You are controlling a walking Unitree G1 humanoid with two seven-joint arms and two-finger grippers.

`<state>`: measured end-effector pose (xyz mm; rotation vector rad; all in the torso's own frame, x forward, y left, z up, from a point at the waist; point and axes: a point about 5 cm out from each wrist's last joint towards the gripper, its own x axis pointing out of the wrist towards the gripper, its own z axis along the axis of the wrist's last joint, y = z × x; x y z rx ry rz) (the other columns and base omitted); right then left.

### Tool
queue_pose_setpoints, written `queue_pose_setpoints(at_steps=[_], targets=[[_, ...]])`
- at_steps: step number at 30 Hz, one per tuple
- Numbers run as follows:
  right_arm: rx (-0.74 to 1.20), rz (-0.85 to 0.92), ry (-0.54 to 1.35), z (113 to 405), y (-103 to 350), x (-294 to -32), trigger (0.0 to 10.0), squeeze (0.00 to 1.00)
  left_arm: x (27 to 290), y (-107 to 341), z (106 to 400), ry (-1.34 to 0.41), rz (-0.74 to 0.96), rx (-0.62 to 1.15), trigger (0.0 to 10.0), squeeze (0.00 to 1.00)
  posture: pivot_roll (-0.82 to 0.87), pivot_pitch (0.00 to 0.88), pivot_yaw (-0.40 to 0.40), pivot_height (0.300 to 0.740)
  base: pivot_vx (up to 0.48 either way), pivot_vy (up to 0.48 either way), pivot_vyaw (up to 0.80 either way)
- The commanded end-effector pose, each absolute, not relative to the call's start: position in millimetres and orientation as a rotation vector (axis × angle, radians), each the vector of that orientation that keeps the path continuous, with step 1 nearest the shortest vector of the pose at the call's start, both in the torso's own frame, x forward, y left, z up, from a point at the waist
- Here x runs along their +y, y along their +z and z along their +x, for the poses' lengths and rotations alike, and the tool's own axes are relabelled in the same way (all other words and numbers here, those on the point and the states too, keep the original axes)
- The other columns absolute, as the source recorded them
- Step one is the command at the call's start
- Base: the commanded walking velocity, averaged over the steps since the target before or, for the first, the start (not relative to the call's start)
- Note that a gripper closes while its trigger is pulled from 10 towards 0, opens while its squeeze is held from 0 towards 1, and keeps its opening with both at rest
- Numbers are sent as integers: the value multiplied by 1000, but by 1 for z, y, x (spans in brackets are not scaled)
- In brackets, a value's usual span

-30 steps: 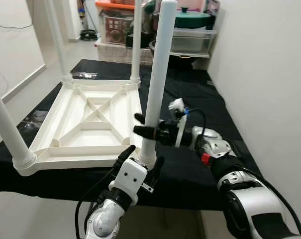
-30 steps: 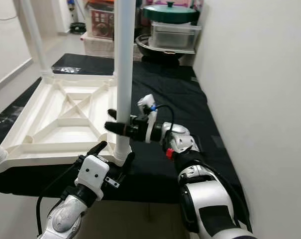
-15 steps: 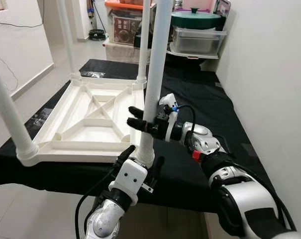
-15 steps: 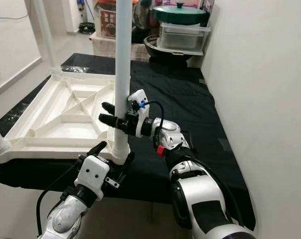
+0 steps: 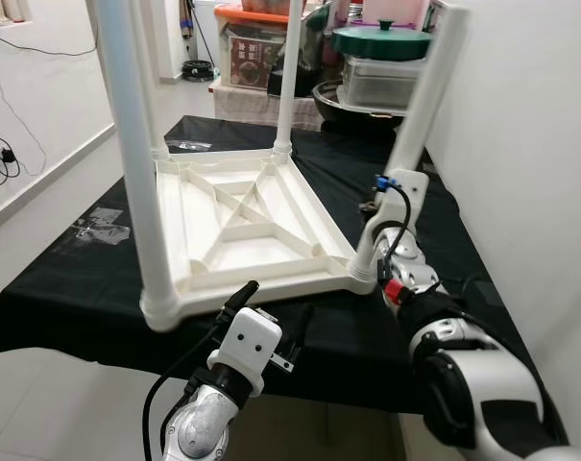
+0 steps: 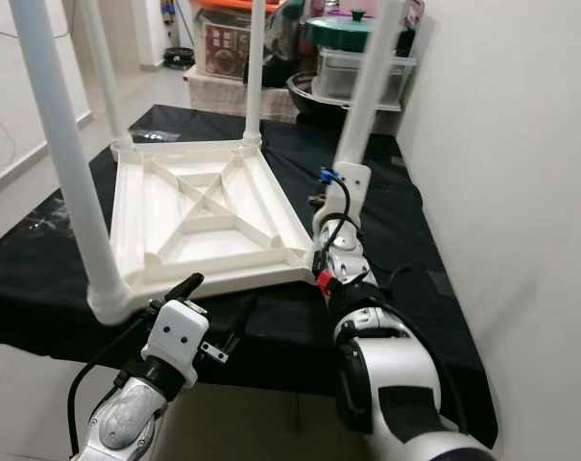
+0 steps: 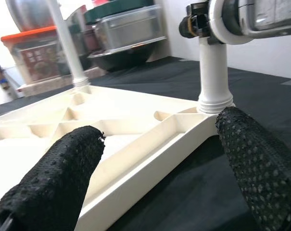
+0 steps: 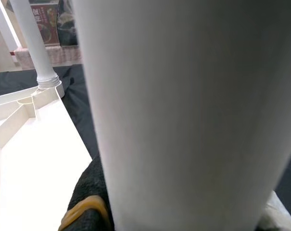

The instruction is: Building children table

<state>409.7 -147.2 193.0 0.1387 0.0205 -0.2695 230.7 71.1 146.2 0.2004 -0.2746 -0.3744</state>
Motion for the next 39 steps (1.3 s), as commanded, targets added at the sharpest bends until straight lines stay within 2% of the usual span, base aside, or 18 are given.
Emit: queue_pose_setpoints(at_steps=[1,2,3,6,7,9,11,13,14,16,18,19,22,27,28,29,30,39], targets=[[62,161,-244,409,186,-136,10000,0,70,143,231,-381,203,-254,10000,0,87,28,-109,740,0,0,0],[30,170,-193,410,190,-130,10000,114,70,143,231,-383,203,-254,10000,0,83,28,-110,740,0,0,0],[2,173,-129,410,193,-124,10000,1000,70,143,231,-384,203,-254,10000,0,83,28,-110,740,0,0,0],[-23,172,-81,410,196,-118,10000,1000,69,143,231,-385,204,-253,10000,0,83,28,-110,740,0,0,0],[-60,164,-12,410,200,-114,10000,0,69,142,231,-384,203,-253,10000,0,87,28,-113,740,0,0,0],[-88,220,162,410,206,-106,10000,0,69,143,232,-383,202,-253,10000,0,86,28,-113,740,0,0,0],[-98,225,209,410,208,-104,10000,0,70,143,232,-383,202,-253,10000,0,86,28,-113,740,0,0,0],[-64,276,431,407,206,-96,10000,0,69,143,232,-382,202,-253,10000,0,81,27,-109,740,0,0,0],[-64,276,431,407,206,-96,10000,0,69,143,232,-382,202,-253,10000,0,81,27,-109,740,0,0,0],[-21,265,732,398,200,-93,10000,0,70,143,232,-381,202,-254,10000,0,83,29,-112,740,0,0,0],[-5,244,862,393,198,-96,10000,0,69,143,232,-382,201,-255,10000,0,86,30,-113,740,0,0,0],[-5,244,862,393,198,-96,10000,0,69,143,232,-382,201,-255,10000,0,86,30,-113,740,0,0,0],[32,181,1201,377,196,-106,10000,0,69,143,232,-381,201,-257,10000,0,90,31,-114,740,0,0,0],[39,182,1308,373,199,-100,10000,0,70,143,231,-379,201,-257,10000,0,91,33,-114,740,0,0,0],[45,171,1326,372,198,-94,9098,0,70,143,231,-379,202,-257,10000,0,92,35,-114,740,0,0,0],[51,164,1344,371,198,-92,9098,0,70,144,231,-379,202,-257,10000,0,92,35,-114,740,0,0,0],[59,146,1320,373,196,-88,0,0,70,143,231,-379,202,-257,10000,0,92,35,-113,740,0,0,0],[57,187,1175,379,193,-82,0,0,70,143,231,-379,204,-256,10000,0,91,27,-112,740,0,0,0]])
